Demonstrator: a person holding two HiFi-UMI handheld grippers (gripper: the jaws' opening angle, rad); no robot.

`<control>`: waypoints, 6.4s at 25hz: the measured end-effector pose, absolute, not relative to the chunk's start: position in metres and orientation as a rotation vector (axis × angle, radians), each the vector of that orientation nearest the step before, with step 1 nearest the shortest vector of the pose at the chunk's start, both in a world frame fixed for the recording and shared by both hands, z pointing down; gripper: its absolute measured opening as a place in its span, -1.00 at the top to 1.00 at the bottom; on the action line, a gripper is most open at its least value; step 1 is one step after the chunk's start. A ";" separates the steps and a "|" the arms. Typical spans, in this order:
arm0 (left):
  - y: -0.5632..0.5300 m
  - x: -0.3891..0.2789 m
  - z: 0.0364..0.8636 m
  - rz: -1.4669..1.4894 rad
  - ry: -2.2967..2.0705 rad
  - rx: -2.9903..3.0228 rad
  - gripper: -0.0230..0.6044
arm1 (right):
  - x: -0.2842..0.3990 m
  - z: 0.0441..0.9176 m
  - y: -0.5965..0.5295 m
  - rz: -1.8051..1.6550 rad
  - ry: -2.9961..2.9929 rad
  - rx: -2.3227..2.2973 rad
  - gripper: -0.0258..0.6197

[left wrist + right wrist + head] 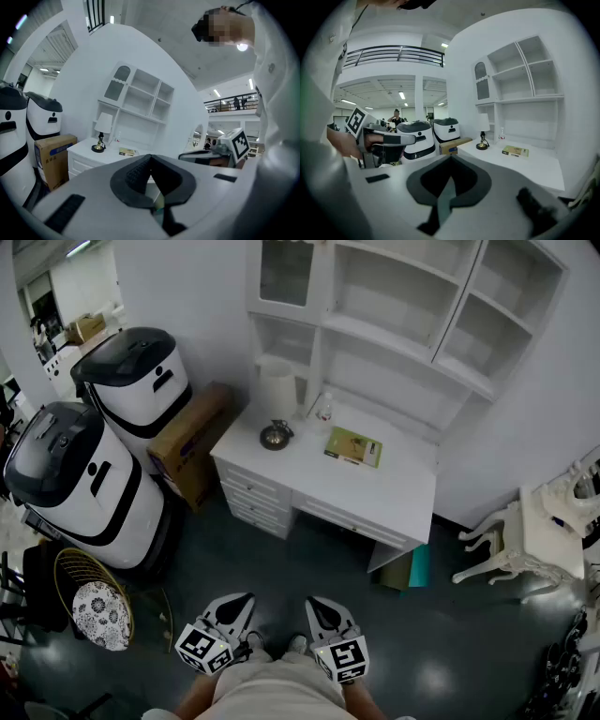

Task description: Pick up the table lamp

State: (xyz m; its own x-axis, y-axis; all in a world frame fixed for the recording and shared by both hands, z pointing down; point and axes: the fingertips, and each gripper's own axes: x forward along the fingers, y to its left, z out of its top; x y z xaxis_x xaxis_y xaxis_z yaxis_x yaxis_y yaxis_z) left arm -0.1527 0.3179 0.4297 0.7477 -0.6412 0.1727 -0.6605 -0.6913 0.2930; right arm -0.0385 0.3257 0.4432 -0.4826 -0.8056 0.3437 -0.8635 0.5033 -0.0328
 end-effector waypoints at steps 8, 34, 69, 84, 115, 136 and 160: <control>0.316 -0.151 0.424 0.080 -1.005 2.609 0.90 | -0.039 0.436 0.329 0.278 -2.476 1.431 0.89; 0.322 -0.125 0.445 0.104 -1.146 2.479 0.90 | 0.009 0.454 0.320 0.383 -2.579 1.421 0.89; 0.119 -0.202 0.460 0.179 -0.909 2.614 0.90 | -0.080 0.446 0.146 0.391 -2.380 1.605 0.89; 0.055 -0.148 0.441 0.191 -0.953 2.639 0.90 | -0.046 0.430 0.053 0.306 -2.484 1.527 0.89; -0.066 -0.037 0.484 0.324 -1.055 2.626 0.90 | 0.043 0.471 -0.047 0.367 -2.485 1.399 0.89; -0.171 -0.077 0.577 0.302 -0.992 2.656 0.89 | 0.012 0.549 -0.058 0.561 -2.336 1.499 0.89; -0.324 -0.083 0.632 0.345 -1.274 2.719 -0.21 | 0.034 0.604 -0.054 0.717 -2.230 1.575 0.88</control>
